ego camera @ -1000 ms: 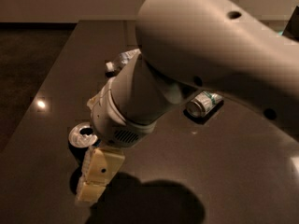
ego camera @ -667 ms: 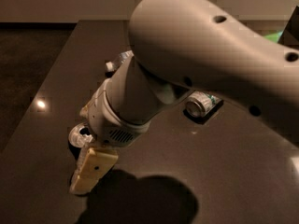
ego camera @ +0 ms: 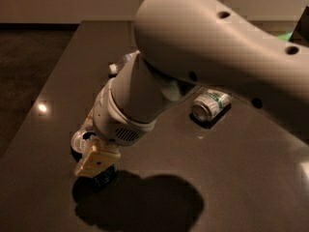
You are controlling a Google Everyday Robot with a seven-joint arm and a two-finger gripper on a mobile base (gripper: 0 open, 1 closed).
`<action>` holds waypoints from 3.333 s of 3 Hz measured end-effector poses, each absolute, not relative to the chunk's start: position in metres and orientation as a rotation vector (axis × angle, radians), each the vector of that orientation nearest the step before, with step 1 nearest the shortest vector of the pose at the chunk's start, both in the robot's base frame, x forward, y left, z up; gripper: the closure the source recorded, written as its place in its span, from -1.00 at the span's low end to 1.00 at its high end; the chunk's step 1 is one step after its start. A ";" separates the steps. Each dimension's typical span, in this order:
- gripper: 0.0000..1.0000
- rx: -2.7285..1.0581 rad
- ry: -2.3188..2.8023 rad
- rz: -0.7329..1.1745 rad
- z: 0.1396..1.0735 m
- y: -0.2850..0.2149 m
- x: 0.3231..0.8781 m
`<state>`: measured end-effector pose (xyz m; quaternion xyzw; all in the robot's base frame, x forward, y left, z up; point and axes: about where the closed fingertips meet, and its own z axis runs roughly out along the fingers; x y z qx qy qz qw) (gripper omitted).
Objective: Knock pepsi can over
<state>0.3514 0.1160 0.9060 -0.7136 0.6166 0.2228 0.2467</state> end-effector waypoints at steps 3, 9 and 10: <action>1.00 -2.156 1.796 0.439 0.944 0.047 0.386; 0.29 -2.385 2.053 -0.076 0.895 -0.028 0.434; -0.17 -2.404 2.040 -0.112 0.894 -0.025 0.434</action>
Offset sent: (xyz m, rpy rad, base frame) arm 0.0433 -0.0875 0.0463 -0.2906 0.0098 0.0624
